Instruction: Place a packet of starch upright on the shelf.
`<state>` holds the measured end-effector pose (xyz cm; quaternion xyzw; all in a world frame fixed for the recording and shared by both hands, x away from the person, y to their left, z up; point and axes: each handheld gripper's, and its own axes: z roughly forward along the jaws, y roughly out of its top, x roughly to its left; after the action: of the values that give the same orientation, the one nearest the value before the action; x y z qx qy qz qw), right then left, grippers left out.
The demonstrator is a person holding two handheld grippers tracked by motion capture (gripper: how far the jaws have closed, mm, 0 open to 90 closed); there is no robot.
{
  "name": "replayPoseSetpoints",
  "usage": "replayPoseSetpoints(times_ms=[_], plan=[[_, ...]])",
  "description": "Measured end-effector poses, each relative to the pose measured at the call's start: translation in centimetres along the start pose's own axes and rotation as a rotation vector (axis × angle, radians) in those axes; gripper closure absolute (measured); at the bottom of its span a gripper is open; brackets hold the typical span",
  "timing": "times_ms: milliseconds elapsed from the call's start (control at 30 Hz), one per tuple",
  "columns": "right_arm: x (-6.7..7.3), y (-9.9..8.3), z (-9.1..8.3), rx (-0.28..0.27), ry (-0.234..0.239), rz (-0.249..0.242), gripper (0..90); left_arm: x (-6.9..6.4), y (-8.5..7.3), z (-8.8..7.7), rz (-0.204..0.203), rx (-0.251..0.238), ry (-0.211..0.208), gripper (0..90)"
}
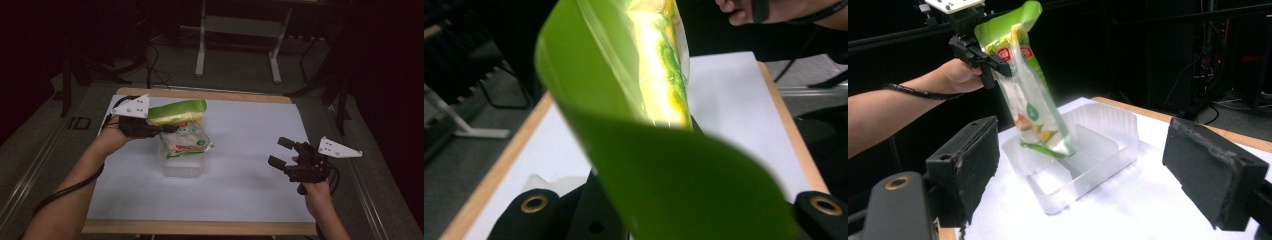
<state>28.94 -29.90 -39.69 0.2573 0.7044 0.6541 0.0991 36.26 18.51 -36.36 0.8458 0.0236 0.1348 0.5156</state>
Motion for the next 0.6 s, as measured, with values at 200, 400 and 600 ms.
replayPoseSetpoints(times_ms=[200,400,600], plan=[[0.0,-0.5,0.2,0.019,0.000,-0.008,15.4,0.3,-1.1,0.5,0.000,0.086,-0.012,78.8],[-0.2,-0.8,0.3,0.026,0.000,-0.005,15.3,0.2,-2.2,1.0,-0.010,0.095,-0.041,78.8],[-0.2,-1.0,0.4,0.037,-0.005,-0.008,15.4,0.0,-3.2,2.2,-0.013,0.137,-0.050,78.9]])
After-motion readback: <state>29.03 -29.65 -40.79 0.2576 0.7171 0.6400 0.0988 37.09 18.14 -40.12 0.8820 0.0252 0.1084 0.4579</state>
